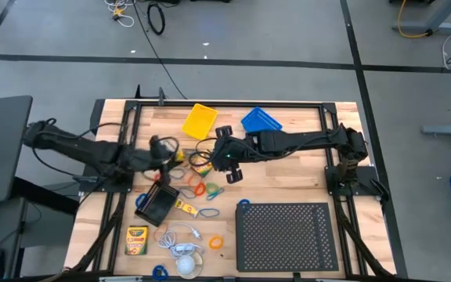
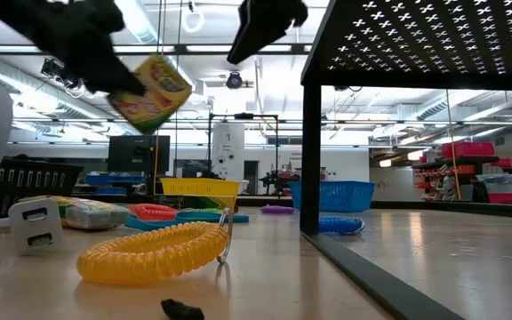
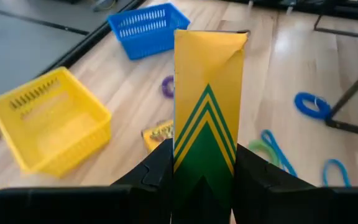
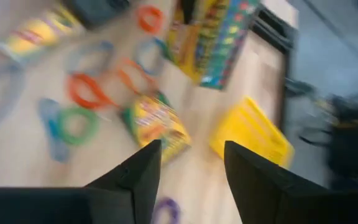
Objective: Pick & Place Office Desk Supplies
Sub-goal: Put the crayon box into the black basket
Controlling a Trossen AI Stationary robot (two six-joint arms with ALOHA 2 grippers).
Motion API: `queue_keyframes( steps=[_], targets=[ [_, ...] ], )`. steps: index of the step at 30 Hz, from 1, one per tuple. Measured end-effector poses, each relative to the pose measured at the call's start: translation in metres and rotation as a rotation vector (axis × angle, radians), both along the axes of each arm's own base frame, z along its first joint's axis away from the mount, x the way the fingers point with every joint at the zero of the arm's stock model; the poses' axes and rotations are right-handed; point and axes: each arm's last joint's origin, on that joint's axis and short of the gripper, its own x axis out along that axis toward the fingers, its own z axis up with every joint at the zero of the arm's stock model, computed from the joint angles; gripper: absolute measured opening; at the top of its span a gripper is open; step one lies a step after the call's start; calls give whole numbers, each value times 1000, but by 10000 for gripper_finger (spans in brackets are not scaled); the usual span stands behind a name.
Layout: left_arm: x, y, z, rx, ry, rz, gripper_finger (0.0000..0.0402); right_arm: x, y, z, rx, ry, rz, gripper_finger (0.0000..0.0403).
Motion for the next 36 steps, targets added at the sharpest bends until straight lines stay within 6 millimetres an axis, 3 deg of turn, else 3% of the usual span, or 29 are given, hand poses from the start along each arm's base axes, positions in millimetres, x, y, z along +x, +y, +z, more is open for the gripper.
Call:
queue_keyframes(
  steps=[12, 21, 29, 36],
  targets=[
    [-51, -52, -46, -34, -237, -248, 113, 10, 0, 9, 322, -128, 250, 188],
    [-78, -57, -92, -43, -292, -224, 113, 23, 6, 14, 563, -242, 289, 188],
    [-90, -65, -96, -47, -274, -361, 113, 24, 9, 8, 584, -209, 278, 188],
    [-93, -63, -101, -68, -267, -329, 113, 23, 18, 7, 586, -194, 296, 188]
  ],
)
